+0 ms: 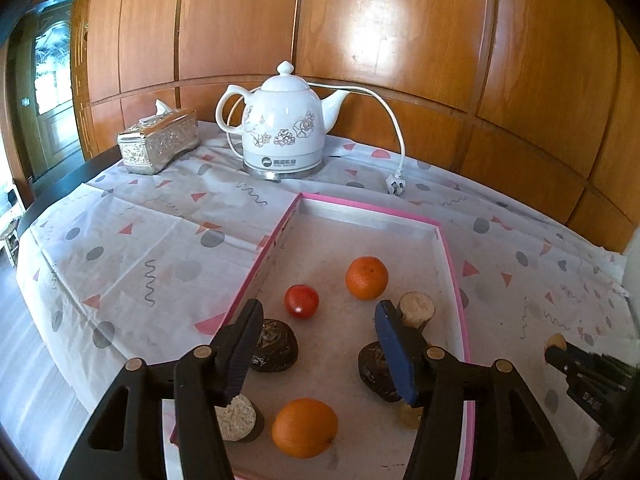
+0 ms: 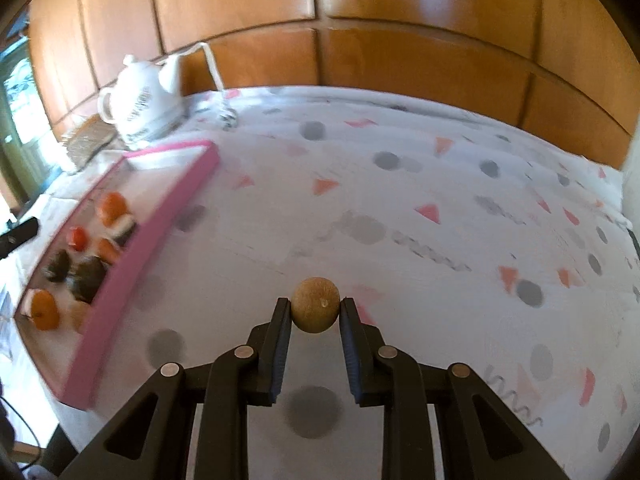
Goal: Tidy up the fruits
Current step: 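Carry the orange and tan fruit into the pink tray and release both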
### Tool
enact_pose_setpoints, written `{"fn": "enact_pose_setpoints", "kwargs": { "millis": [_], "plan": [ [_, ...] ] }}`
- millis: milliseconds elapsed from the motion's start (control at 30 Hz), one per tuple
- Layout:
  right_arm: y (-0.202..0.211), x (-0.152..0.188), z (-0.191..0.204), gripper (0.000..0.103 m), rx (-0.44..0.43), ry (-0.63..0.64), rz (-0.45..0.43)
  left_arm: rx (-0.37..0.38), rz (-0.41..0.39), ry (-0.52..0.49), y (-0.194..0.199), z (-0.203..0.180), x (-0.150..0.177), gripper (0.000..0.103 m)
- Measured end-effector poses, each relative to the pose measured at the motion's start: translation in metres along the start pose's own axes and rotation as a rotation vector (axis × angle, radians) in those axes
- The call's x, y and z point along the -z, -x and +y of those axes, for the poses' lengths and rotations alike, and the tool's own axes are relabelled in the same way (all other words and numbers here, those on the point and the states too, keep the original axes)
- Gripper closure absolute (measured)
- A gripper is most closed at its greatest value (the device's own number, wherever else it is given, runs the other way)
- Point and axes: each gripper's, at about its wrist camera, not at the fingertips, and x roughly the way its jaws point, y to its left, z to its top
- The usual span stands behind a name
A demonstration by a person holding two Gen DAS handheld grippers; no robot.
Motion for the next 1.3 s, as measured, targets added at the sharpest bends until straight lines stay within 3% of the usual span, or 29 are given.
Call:
{"fn": "enact_pose_setpoints", "kwargs": {
  "millis": [433,667,800,867,967,1300],
  "plan": [
    [0.009,-0.039,0.097,0.079,-0.238,0.168,-0.045,-0.009,0.002,0.014,0.006,0.010,0.002,0.039],
    [-0.008,-0.066,0.144,0.078,-0.320,0.218,-0.027,-0.032,-0.007,0.028,0.011,0.019,0.001,0.026],
    [-0.024,-0.071,0.162,0.077,-0.313,0.236,0.004,-0.045,-0.001,0.038,0.011,0.026,0.001,0.019],
    [-0.030,-0.070,0.165,0.070,-0.315,0.229,0.021,-0.053,-0.002,0.042,0.011,0.028,0.001,0.015],
    [-0.029,-0.065,0.162,0.067,-0.317,0.206,0.026,-0.067,-0.004,0.053,0.011,0.032,0.003,0.009],
    [-0.006,-0.048,0.148,0.066,-0.241,0.160,-0.026,-0.082,-0.030,0.068,0.020,0.030,0.002,0.000]
  ]
}}
